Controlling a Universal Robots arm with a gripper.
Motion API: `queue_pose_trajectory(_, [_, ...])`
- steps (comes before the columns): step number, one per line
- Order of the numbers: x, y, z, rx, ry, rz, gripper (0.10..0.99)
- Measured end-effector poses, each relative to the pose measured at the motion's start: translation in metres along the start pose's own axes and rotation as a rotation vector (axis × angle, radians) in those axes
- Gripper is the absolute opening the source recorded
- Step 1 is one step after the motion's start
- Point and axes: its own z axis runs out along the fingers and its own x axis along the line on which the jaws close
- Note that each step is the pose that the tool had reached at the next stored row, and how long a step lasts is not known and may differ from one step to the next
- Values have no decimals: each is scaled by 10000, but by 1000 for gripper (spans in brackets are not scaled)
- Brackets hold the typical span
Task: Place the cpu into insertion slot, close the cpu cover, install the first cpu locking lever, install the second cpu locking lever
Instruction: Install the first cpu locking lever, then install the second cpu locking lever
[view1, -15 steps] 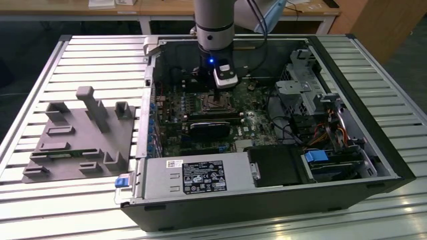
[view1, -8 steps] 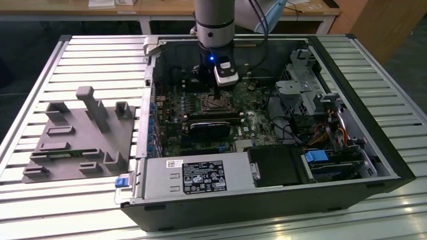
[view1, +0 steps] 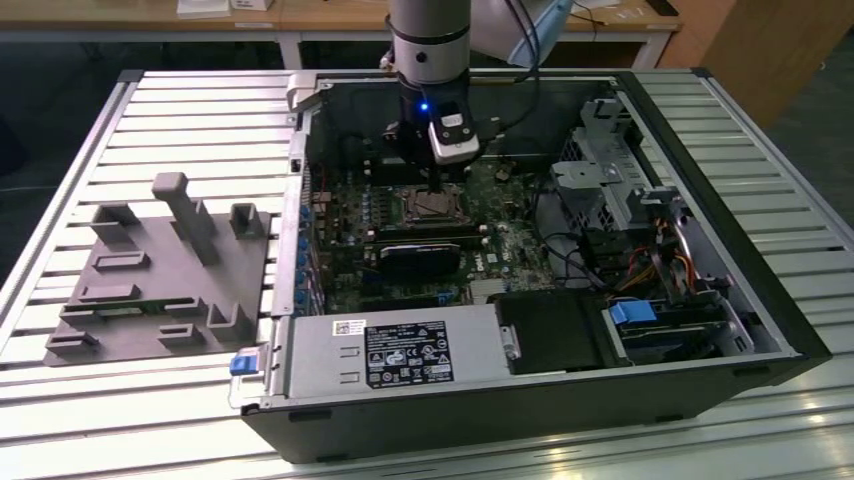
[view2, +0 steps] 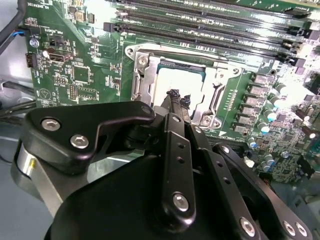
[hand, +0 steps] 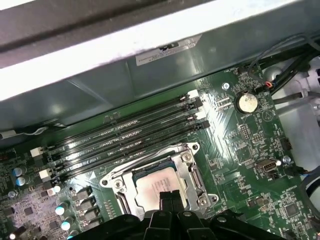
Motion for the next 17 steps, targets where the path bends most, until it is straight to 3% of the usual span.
queue_pose_trajectory(10, [-1,-5,-2,11,-2,-1,102])
queue_pose_trajectory(17, [-30,-82,-1,31,-12,-2,102])
